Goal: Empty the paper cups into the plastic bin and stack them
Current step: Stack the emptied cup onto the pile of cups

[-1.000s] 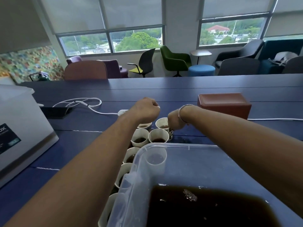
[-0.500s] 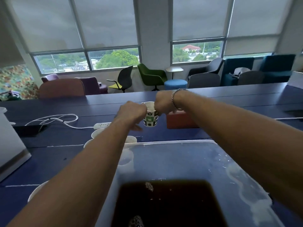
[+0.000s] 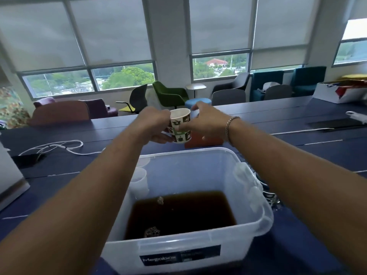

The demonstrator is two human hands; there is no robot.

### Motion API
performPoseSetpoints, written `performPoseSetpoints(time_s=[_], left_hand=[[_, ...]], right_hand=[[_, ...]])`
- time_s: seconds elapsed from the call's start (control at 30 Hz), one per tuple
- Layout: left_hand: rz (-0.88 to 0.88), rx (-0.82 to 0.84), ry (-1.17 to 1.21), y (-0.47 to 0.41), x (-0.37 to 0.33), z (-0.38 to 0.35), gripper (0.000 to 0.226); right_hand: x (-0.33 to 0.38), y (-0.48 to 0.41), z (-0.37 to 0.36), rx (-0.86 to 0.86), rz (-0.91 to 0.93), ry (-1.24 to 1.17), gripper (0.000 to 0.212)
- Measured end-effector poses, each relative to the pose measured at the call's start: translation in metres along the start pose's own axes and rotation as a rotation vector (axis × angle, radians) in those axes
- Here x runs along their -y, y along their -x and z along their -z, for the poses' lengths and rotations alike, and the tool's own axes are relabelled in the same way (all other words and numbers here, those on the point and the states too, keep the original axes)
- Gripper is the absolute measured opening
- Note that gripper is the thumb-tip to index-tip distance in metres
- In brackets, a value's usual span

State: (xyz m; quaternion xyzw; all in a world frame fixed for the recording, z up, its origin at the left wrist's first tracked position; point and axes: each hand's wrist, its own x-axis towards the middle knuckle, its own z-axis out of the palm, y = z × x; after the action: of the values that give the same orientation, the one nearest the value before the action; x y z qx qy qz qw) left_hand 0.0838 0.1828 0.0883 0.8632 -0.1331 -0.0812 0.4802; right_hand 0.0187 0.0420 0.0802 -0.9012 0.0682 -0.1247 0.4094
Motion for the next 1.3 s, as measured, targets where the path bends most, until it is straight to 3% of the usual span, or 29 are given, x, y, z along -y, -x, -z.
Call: performPoseSetpoints(time_s=[0.1, 0.23, 0.4, 0.53, 1.03, 1.3], left_hand=[[0.017, 0.041, 0.007, 0.015, 0.005, -0.002, 0.034], [-0.005, 0.047, -0.031, 0.030, 0.017, -0.009, 0.035], [-0.115, -0.106, -0.080, 0.027, 0.039, -0.013, 0.048], [-0.200, -0.195, -0.267, 0.026, 0.071, -0.012, 0.047], [-0.208, -0.023, -0.392, 0.026, 0.098, -0.004, 0.035], [-0.219, -0.010, -0.386, 0.026, 0.100, -0.005, 0.033]], right_hand=[[-0.013, 0.016, -0.017, 0.044, -0.038, -0.266, 0.061], [-0.022, 0.037, -0.030, -0.005, -0.012, -0.390, 0.054], [-0.032, 0.052, -0.034, -0.028, 0.021, -0.347, 0.057], [-0.041, 0.057, -0.037, 0.038, 0.017, -0.306, 0.060], [-0.049, 0.068, -0.048, 0.099, 0.073, 0.449, 0.057], [-0.048, 0.070, -0.051, 0.113, 0.129, 0.592, 0.052]])
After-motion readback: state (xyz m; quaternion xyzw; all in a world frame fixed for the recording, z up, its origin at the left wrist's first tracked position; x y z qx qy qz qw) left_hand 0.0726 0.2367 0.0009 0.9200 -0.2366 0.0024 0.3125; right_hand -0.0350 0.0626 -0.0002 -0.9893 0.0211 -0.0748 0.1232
